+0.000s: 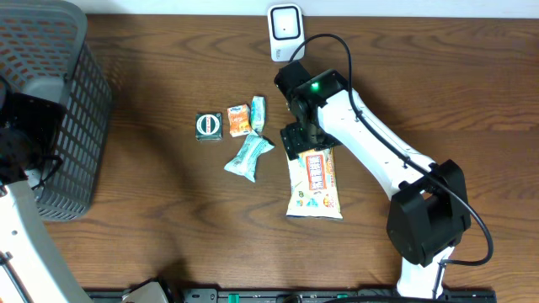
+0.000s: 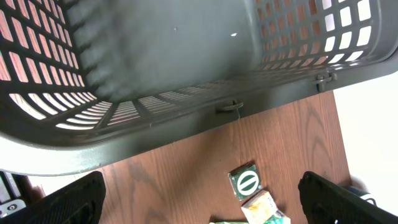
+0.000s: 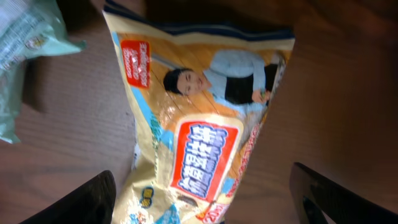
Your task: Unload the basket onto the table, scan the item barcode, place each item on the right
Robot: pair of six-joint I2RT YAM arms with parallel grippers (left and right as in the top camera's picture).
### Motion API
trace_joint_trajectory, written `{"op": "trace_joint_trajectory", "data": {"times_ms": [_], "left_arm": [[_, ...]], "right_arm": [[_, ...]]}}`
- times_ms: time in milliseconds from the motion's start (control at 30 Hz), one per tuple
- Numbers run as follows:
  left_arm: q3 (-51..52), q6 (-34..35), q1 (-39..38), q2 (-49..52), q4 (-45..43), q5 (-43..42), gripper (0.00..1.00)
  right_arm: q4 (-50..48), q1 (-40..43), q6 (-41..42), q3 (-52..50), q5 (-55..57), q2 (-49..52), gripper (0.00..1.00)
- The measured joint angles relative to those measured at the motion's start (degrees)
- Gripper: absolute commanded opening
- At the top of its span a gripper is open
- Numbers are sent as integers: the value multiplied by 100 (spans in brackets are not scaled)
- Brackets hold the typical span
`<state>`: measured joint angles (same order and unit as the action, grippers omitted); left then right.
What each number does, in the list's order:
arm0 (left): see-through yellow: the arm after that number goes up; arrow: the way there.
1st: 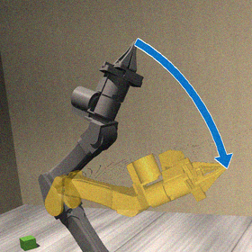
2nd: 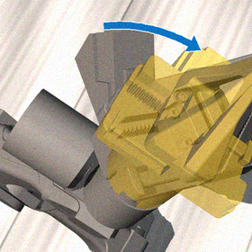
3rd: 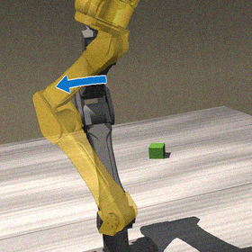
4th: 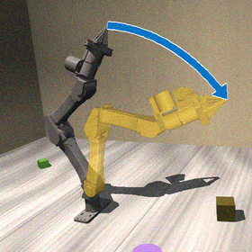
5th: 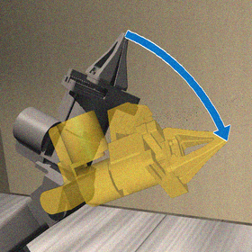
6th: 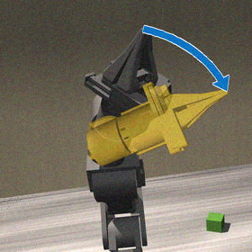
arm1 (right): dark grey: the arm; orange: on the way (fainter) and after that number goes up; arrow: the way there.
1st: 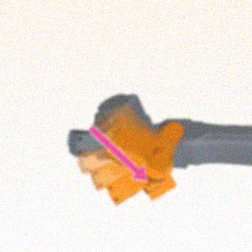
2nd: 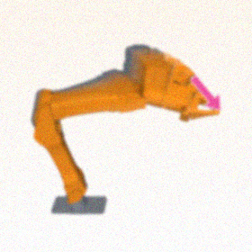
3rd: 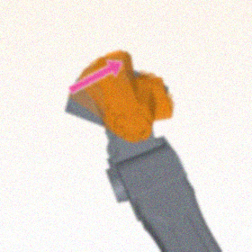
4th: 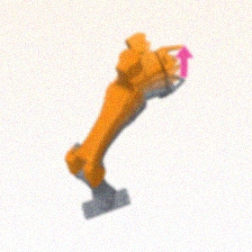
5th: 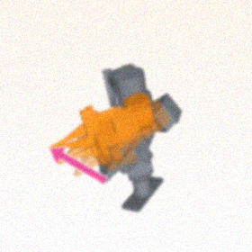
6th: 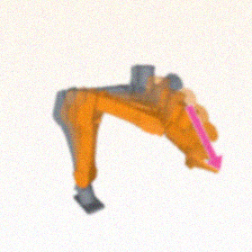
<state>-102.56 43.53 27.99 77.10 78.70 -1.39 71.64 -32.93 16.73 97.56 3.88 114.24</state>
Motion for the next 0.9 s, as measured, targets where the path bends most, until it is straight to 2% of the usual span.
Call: {"op": "trace_joint_trajectory", "data": {"times_ms": [300,533,733,900], "left_arm": [[0,-2,0,0,0,2,98],[0,-2,0,0,0,0,97],[0,-2,0,0,0,0,98],[0,-2,0,0,-2,2,98]], "right_arm": [[-315,4,-2,-44,-46,0,75],[-1392,9,0,-765,-404,2,72],[-1860,15,24,-1233,-721,4,79],[-984,234,59,-782,-706,13,86]]}}
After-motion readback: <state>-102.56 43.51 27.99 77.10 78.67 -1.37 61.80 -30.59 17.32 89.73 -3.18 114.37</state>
